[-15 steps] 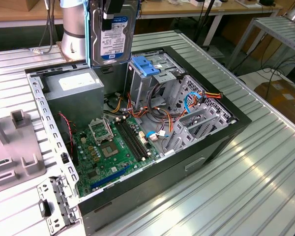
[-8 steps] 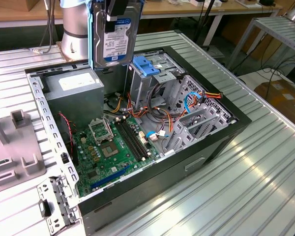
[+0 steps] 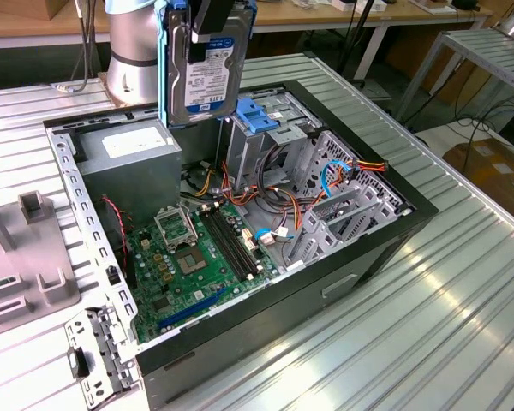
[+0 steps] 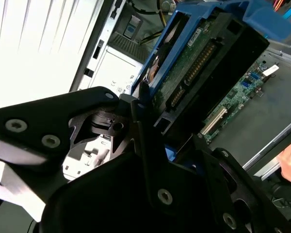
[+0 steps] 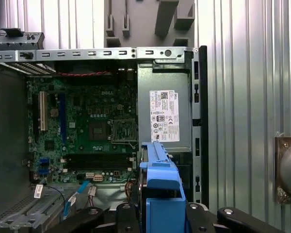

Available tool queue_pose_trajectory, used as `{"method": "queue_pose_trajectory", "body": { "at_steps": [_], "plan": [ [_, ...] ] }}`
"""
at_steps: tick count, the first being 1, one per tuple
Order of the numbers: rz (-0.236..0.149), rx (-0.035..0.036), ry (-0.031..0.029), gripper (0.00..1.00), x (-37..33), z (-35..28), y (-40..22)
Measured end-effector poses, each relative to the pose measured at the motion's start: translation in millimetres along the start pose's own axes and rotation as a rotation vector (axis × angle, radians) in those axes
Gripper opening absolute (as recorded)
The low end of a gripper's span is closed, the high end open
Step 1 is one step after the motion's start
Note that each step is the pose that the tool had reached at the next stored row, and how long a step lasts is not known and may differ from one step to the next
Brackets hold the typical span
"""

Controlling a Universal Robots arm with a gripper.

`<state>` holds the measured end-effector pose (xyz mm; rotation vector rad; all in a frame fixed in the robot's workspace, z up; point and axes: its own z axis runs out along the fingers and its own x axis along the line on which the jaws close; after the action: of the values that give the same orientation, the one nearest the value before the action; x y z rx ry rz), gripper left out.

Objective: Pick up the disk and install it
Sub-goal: 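Pick up the disk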

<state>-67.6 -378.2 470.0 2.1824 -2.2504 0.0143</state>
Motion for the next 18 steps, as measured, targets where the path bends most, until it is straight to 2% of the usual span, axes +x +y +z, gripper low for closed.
{"method": "queue_pose_trajectory", "body": {
  "at_steps": [18],
  "plan": [
    [0.0, 0.0, -0.0001, 0.36, 15.2, 0.3, -0.4]
  ]
}}
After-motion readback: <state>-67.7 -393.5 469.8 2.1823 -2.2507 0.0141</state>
